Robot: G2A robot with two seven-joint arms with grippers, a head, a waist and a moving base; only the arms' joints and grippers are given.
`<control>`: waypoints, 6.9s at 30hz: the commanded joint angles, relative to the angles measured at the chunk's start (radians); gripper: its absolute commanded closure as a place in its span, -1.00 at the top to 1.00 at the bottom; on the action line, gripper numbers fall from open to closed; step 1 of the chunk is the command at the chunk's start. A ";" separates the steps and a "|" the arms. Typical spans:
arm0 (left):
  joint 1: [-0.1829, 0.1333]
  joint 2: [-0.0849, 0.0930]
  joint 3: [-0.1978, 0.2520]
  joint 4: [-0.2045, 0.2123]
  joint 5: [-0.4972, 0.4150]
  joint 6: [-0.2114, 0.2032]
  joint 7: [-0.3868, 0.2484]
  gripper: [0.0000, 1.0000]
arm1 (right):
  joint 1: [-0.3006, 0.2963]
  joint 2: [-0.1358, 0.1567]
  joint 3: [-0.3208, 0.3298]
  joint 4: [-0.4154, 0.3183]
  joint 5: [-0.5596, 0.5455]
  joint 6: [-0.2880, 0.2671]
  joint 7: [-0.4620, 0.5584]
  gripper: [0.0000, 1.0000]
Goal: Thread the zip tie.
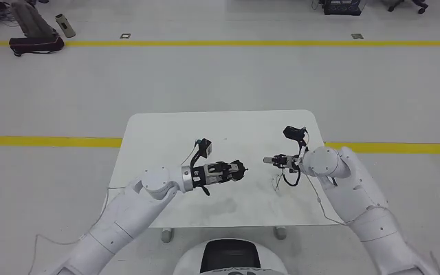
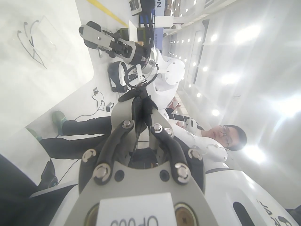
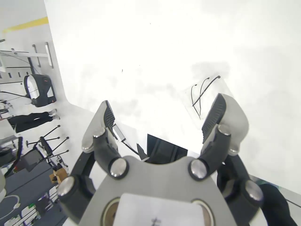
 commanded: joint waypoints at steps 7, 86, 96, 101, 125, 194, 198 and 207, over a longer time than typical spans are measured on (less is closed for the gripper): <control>0.000 0.000 -0.003 -0.003 0.014 0.005 0.022 -1.00 | 0.000 0.000 0.001 0.000 0.000 0.000 -0.002 1.00; -0.019 0.018 -0.080 0.022 0.041 0.007 -0.006 -1.00 | 0.033 -0.127 -0.122 0.169 -0.409 0.032 0.007 1.00; -0.019 0.018 -0.080 0.022 0.041 0.007 -0.006 -1.00 | 0.033 -0.131 -0.113 0.172 -0.401 0.033 0.022 1.00; -0.019 0.018 -0.080 0.022 0.041 0.007 -0.006 -1.00 | 0.023 -0.134 -0.114 0.180 -0.424 0.033 -0.002 1.00; -0.019 0.018 -0.080 0.022 0.041 0.007 -0.006 -1.00 | 0.016 -0.206 -0.067 0.221 -0.588 0.033 0.108 -0.24; -0.019 0.018 -0.080 0.022 0.041 0.007 -0.006 -1.00 | 0.050 -0.295 0.000 0.412 -0.631 0.033 0.078 -0.54; -0.019 0.018 -0.080 0.022 0.041 0.007 -0.006 -1.00 | 0.060 -0.299 -0.006 0.431 -0.634 0.033 0.077 -0.54; -0.019 0.018 -0.080 0.022 0.041 0.007 -0.006 -1.00 | 0.075 -0.303 -0.009 0.464 -0.635 0.033 0.070 -0.78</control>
